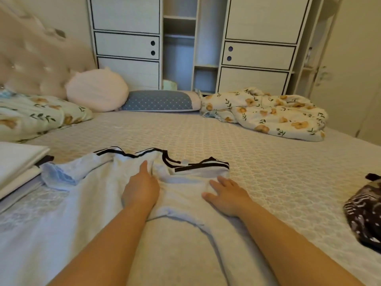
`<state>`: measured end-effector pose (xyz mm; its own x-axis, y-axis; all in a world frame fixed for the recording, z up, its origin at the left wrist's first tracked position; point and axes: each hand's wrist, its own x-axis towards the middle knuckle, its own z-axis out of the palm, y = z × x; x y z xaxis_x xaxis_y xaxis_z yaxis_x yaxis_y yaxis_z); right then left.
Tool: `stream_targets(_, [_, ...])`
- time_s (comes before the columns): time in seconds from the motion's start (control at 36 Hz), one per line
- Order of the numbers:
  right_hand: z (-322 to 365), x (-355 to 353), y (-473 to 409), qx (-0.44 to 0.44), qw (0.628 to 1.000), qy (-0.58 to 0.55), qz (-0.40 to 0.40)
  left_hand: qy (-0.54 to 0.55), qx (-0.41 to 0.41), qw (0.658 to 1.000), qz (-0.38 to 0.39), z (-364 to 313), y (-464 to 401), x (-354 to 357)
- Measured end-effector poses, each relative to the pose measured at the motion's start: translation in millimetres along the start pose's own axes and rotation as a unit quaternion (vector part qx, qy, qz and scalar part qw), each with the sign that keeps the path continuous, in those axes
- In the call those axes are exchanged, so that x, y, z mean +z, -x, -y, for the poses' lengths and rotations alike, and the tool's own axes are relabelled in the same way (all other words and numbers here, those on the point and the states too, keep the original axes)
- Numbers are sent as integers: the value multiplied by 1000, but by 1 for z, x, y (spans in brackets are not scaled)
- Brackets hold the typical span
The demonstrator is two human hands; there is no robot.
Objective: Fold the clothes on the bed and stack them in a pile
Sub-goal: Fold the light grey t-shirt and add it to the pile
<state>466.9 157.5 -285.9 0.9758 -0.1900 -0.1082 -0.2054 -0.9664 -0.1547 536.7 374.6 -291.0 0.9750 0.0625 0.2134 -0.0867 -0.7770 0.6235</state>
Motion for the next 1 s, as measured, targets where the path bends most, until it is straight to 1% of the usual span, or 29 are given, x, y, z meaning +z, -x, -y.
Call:
stream_targets(0.06, [-3, 5, -13, 30, 999, -7, -7, 38, -6, 999, 1, 5, -11, -1])
stream_targets(0.14, [-3, 4, -31, 60, 998, -14, -16, 57, -8, 998, 10, 6, -15, 0])
stream_targets(0.19, [-1, 5, -35, 60, 998, -16, -11, 92, -28, 995, 6, 7, -16, -1])
stream_targets(0.28, [-4, 10, -24, 45, 998, -30, -14, 203, -101, 974, 6, 8, -11, -7])
stream_targets(0.31, [-8, 11, -15, 40, 998, -39, -16, 229, -113, 967, 6, 7, -4, -9])
stream_targets(0.33, [-12, 12, -6, 35, 998, -48, -18, 229, -105, 968, 1, 6, 5, -10])
stream_targets(0.36, [-16, 13, 6, 32, 998, -54, -20, 199, -81, 977, -5, 5, 19, -11])
stream_targets(0.42, [-22, 16, 36, 34, 998, -53, -20, 94, -11, 995, -11, 4, 51, -12])
stream_targets(0.44, [-24, 18, 53, 36, 998, -50, -15, 43, 24, 999, -4, 5, 69, -13])
stream_targets(0.5, [-27, 24, 89, 41, 998, -48, -5, -37, 82, 995, 43, 7, 106, -13])
stream_targets(0.56, [-28, 27, 125, 48, 997, -58, -5, -102, 135, 980, 106, 5, 145, -16])
stream_targets(0.64, [-27, 25, 183, 56, 996, -72, 10, -143, 196, 951, 192, -3, 208, -27])
stream_targets(0.72, [-25, 31, 239, 59, 995, -78, 32, -114, 229, 936, 241, -13, 265, -38])
stream_targets(0.78, [-23, 34, 270, 61, 994, -91, 25, -61, 220, 945, 235, -23, 289, -46])
stream_targets(0.83, [-19, 34, 300, 61, 993, -103, 15, -12, 191, 955, 226, -33, 307, -55])
stream_targets(0.89, [-11, 33, 330, 54, 990, -132, 17, 13, 142, 956, 255, -42, 325, -65])
stream_targets(0.94, [-2, 29, 357, 31, 983, -178, 37, 33, 85, 954, 285, -51, 341, -74])
stream_targets(1.0, [6, 21, 380, 31, 960, -274, 41, 63, 34, 947, 314, -59, 347, -79])
